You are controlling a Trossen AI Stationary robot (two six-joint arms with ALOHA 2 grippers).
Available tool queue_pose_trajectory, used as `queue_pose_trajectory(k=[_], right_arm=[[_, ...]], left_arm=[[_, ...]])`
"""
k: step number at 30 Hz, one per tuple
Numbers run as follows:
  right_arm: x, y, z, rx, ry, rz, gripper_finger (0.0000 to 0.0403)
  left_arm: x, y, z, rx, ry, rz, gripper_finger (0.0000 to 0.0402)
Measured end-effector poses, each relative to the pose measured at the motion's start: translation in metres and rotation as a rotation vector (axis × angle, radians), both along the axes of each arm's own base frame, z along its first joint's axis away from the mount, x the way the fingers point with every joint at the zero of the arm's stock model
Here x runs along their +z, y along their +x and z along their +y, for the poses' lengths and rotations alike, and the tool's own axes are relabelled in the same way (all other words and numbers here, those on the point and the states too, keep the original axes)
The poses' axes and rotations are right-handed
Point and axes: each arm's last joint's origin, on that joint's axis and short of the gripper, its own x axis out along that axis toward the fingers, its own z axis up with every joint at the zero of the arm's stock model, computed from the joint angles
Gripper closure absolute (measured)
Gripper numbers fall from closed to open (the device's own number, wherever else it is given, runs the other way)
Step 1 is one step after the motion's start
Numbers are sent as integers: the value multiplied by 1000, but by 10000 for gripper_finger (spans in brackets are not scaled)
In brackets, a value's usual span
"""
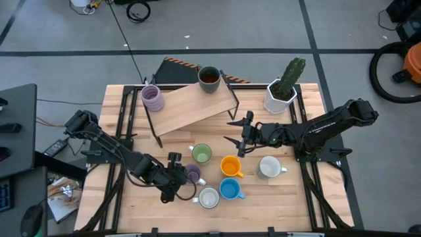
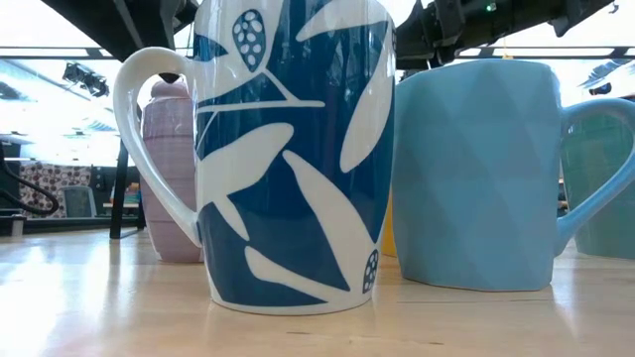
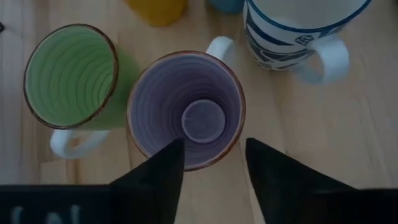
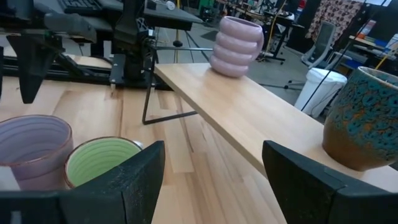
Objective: Place coffee mugs
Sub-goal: Put the purple mug on the shelf aligned with the other purple mug
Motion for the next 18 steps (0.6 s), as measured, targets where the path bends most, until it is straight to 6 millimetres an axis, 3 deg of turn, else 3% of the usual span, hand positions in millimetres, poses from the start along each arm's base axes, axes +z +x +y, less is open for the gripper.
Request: queue_pose_trajectory(k=[6, 18], right_arm=[[0, 0, -1, -4, 0, 0, 128], [0, 0, -1, -3, 0, 4, 128]], left_arm=[[-2, 4, 5, 26, -46, 22, 186], [-5, 7, 1, -78, -1, 23, 204]])
